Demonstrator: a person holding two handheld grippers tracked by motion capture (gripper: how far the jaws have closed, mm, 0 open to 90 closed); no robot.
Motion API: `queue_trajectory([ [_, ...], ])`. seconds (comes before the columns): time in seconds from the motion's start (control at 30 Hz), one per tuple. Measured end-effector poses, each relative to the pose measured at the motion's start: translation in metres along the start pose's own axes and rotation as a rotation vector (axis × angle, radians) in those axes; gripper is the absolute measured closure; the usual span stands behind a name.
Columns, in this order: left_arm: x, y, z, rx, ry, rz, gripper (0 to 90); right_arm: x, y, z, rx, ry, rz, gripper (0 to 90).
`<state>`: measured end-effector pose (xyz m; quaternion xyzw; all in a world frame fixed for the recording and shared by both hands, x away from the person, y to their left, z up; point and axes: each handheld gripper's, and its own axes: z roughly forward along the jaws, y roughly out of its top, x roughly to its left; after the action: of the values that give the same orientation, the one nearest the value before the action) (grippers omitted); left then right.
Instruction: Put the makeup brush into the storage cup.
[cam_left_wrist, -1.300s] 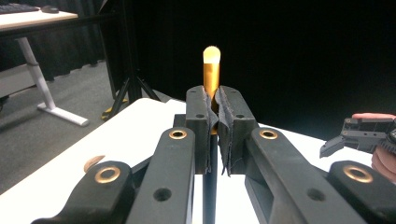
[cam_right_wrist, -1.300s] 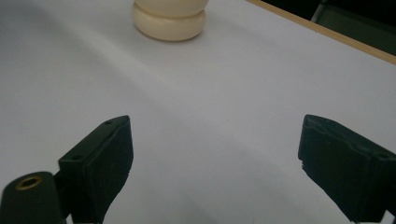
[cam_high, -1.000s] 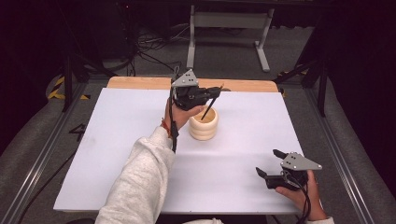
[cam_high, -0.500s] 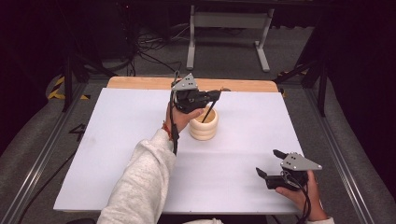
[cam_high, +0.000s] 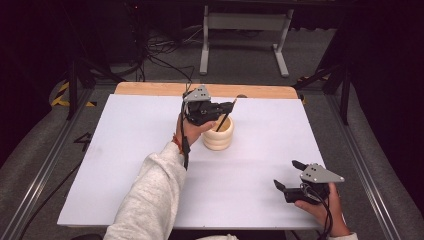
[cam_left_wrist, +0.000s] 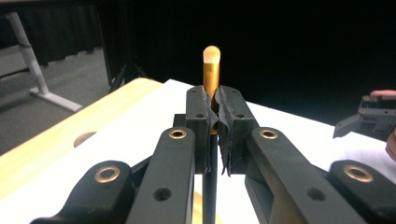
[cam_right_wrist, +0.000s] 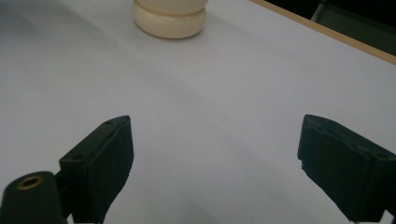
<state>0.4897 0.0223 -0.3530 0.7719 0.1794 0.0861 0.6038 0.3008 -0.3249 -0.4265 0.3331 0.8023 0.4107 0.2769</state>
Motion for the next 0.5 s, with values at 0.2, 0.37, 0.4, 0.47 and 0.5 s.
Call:
queue_trajectory([
  [0.2, 0.0022, -0.0038, -0.0048, -0.011, 0.001, -0.003, 83.7, -0.0002, 0.0003, 0.0002, -0.002, -0.002, -0.002, 11.5],
  [0.37, 0.0014, -0.0051, -0.0066, 0.000, 0.009, 0.000, 83.6, 0.0007, 0.0004, 0.0009, 0.004, 0.000, -0.004, 11.5],
  [0.4, 0.0017, -0.0060, -0.0071, 0.003, 0.009, -0.003, 83.6, 0.0008, 0.0004, 0.0010, 0.004, 0.001, -0.004, 11.5],
  [0.47, 0.0024, -0.0073, -0.0088, -0.003, 0.013, -0.012, 83.6, 0.0009, 0.0004, 0.0013, 0.004, 0.000, -0.006, 11.5],
  [0.5, 0.0028, -0.0076, -0.0091, -0.001, 0.012, -0.015, 83.7, 0.0009, 0.0004, 0.0012, 0.004, 0.002, -0.005, 11.5],
])
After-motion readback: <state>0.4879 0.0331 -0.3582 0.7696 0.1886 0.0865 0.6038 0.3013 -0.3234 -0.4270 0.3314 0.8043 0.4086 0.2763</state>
